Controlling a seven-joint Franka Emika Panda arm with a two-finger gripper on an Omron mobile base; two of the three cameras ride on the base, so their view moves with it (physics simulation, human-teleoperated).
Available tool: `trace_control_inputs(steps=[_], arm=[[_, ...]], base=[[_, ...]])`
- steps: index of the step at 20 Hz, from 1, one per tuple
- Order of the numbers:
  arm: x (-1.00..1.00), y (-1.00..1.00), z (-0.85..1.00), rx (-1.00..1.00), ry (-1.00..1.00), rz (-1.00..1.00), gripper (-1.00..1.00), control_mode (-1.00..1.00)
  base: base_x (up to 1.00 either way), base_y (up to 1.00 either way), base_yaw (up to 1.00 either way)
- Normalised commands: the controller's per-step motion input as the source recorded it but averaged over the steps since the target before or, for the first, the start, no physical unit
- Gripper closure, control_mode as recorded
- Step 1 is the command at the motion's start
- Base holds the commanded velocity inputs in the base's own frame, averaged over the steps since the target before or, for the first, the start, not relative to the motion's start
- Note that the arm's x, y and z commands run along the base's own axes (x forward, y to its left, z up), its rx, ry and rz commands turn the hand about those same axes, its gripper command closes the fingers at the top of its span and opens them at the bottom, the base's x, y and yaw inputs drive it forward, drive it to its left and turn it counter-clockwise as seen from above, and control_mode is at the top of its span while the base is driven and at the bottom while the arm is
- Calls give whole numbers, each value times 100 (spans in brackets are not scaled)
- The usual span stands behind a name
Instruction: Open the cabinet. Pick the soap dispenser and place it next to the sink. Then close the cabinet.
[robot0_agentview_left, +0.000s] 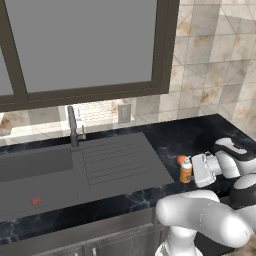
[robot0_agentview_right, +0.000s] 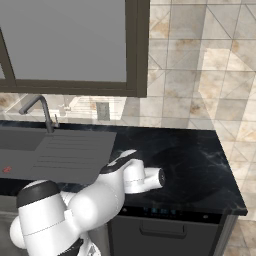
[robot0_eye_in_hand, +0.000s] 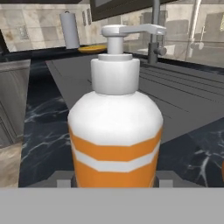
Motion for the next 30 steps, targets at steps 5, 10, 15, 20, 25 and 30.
trace_control_inputs(steps=[5,10,15,20,25,30], arm=[[0,0,0,0,0,0,-100,-100],[0,0,-1,0,3,0,-100,-100],[0,0,-1,0,8,0,-100,-100],[0,-1,0,0,3,0,-100,-100],[-4,-20,17,0,0,0,-100,-100],[-11,-22,28,0,-1,0,-100,-100]], base=[[0,0,0],[0,0,0],[0,0,0],[0,0,0],[0,0,0],[0,0,0]])
